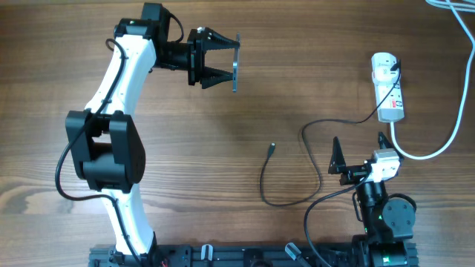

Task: Plug charger to phone and switch on socket
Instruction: 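Hold the phone upright in the air with the left gripper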

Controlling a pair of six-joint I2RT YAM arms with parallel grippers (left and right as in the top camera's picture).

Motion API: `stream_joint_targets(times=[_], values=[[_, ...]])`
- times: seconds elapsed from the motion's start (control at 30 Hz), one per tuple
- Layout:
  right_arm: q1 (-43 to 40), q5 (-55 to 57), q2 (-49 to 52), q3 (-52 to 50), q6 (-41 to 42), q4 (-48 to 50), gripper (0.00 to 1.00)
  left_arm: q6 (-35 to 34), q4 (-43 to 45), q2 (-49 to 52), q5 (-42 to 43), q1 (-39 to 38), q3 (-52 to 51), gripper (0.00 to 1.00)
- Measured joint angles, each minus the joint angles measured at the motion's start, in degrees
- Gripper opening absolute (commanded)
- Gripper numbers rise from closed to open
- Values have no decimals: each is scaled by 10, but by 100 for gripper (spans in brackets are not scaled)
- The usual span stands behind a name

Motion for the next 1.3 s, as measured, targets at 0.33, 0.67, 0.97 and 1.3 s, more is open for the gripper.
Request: stream_joint_targets(times=[0.33, 0.67, 0.97, 1.3], values=[[0, 0, 0, 0, 0, 0, 100, 0, 0, 0, 0, 0, 0, 69], [0, 0, 0, 0, 0, 0, 100, -13, 0, 0, 0, 0, 0, 69], [0, 0, 0, 0, 0, 0, 100, -13, 0, 0, 0, 8, 0, 68], [0, 0, 0, 0, 0, 0, 100, -13, 0, 0, 0, 26, 0, 69]])
